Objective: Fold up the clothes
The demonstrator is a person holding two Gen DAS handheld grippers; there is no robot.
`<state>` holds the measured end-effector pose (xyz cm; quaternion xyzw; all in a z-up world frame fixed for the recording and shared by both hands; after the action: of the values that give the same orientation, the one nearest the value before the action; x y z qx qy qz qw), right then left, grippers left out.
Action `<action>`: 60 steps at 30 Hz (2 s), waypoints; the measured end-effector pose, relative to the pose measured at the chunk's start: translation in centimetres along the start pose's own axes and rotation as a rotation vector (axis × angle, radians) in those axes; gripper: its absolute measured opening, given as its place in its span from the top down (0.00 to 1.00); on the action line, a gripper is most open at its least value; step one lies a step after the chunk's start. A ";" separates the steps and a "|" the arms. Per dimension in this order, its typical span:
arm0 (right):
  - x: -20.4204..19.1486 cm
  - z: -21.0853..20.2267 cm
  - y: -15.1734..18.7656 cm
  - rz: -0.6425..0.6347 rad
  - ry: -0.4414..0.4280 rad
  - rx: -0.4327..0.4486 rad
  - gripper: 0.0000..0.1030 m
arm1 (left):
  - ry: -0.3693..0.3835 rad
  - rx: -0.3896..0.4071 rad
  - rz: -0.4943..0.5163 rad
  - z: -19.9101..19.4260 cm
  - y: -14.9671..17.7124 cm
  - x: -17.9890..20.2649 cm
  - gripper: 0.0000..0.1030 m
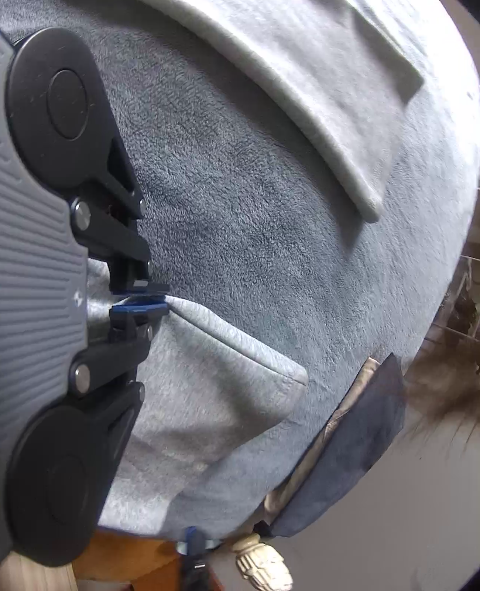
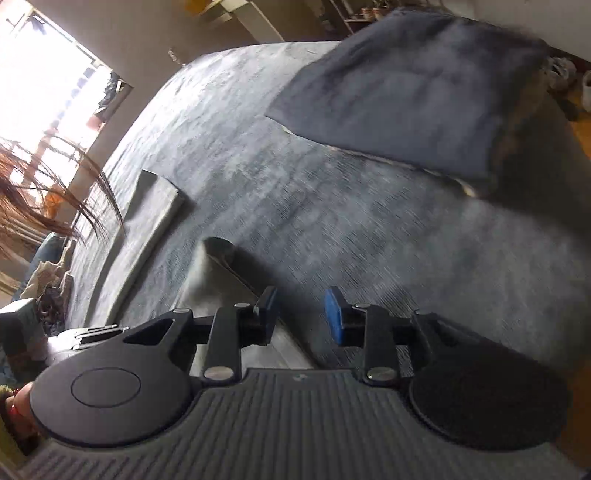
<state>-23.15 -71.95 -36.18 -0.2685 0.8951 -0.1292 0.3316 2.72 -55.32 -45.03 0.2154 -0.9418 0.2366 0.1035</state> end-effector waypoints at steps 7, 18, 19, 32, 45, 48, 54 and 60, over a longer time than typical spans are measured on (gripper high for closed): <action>1.9 -2.5 6.2 0.288 -0.023 -0.049 0.53 | 0.074 0.007 -0.026 0.1 -2.4 1.6 0.47; 1.9 0.3 7.7 0.499 -0.111 0.033 0.96 | 0.255 0.022 0.006 -0.5 -4.5 5.6 0.93; 1.6 -0.8 7.6 0.504 -0.133 0.057 0.96 | 0.303 0.023 0.015 -1.4 -4.4 6.2 0.93; 5.2 -3.7 12.2 0.553 -0.032 0.085 0.96 | 0.324 -0.076 0.009 5.7 -1.9 6.3 0.89; 7.0 -7.4 8.8 0.388 0.155 0.099 0.60 | 0.062 0.266 -0.528 -11.8 0.9 -8.0 0.44; 3.7 -5.1 5.3 0.224 0.082 0.080 0.60 | -0.083 0.320 -0.615 -18.5 5.4 -12.3 0.44; -10.7 2.3 4.2 -0.445 -0.109 -0.108 0.60 | -0.442 0.351 -0.721 -33.6 17.1 -18.8 0.44; -23.7 5.4 13.3 -1.006 -0.328 -0.232 0.62 | -0.765 0.334 -0.886 -47.4 30.7 -24.0 0.39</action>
<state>-9.76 -47.93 -33.21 -0.7155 0.6010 -0.1286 0.3321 14.44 0.86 -23.42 0.6700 -0.6830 0.2211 -0.1889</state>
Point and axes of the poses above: each gripper's, at about its wrist camera, not at the fingertips, and z roughly the way its jaws point, x to its right, y to its underside, the point moved 9 cm from there along z, roughly the way its jaws point, and after that the axes turned 3 degrees about -z, right-handed, at the moved point
